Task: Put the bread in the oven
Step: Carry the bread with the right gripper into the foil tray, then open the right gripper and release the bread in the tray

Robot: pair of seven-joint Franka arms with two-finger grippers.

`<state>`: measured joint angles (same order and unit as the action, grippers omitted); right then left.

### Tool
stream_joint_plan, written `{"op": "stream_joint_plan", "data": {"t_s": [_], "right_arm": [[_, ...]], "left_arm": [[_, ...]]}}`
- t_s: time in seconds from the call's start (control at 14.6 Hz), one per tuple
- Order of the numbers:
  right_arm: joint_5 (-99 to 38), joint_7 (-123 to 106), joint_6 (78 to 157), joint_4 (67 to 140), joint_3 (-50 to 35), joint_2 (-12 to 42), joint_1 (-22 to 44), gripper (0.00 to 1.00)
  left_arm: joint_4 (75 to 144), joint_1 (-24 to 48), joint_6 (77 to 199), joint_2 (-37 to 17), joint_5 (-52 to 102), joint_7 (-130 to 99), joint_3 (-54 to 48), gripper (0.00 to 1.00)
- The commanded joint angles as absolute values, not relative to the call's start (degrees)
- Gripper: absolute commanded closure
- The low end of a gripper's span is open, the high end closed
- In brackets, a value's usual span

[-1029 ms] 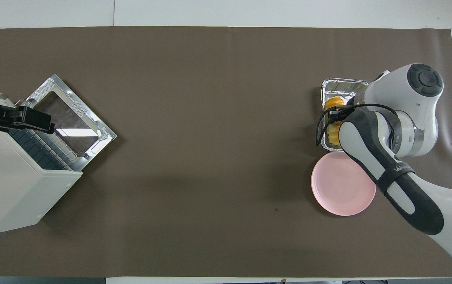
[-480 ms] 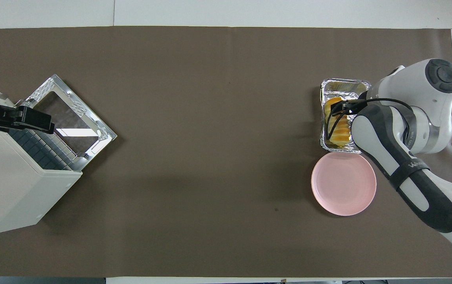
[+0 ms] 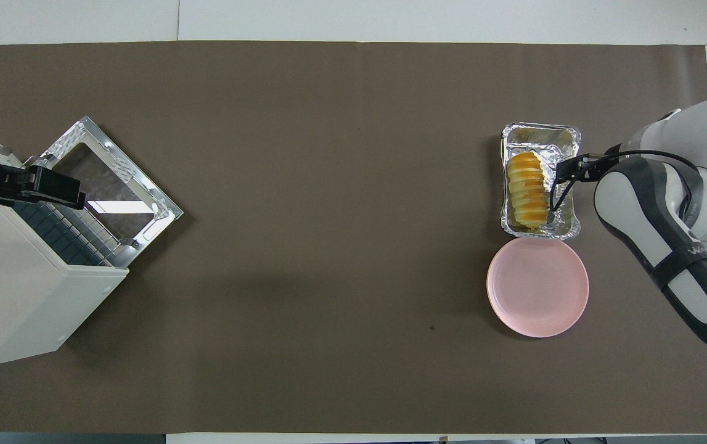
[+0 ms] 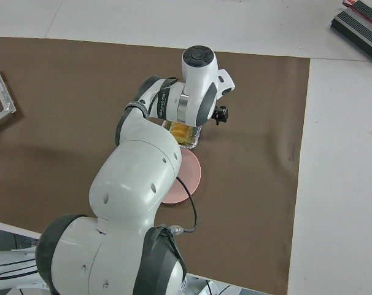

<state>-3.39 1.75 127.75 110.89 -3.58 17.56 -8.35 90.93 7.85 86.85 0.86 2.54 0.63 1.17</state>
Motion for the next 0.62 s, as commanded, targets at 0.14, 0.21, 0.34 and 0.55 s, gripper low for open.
{"op": "stream_joint_plan", "data": {"t_s": [0.14,0.21,0.34,0.55], "right_arm": [[-3.4,0.5,128.8,115.1,-4.1,15.2,-9.5,0.05],[-3.4,0.5,128.8,115.2,-4.1,15.2,-9.5,0.14],[-3.4,-0.7,129.0,115.9,-4.1,15.1,-9.7,0.42],[-3.4,-3.6,129.3,116.1,-4.1,15.2,-10.4,0.81]], "left_arm": [[92.5,8.2,87.8,2.4,3.3,0.9,1.7,0.00],[92.5,8.2,87.8,2.4,3.3,0.9,1.7,0.00],[92.5,8.2,87.9,2.4,3.3,0.9,1.7,0.00],[92.5,8.2,87.9,2.4,3.3,0.9,1.7,0.00]]}}
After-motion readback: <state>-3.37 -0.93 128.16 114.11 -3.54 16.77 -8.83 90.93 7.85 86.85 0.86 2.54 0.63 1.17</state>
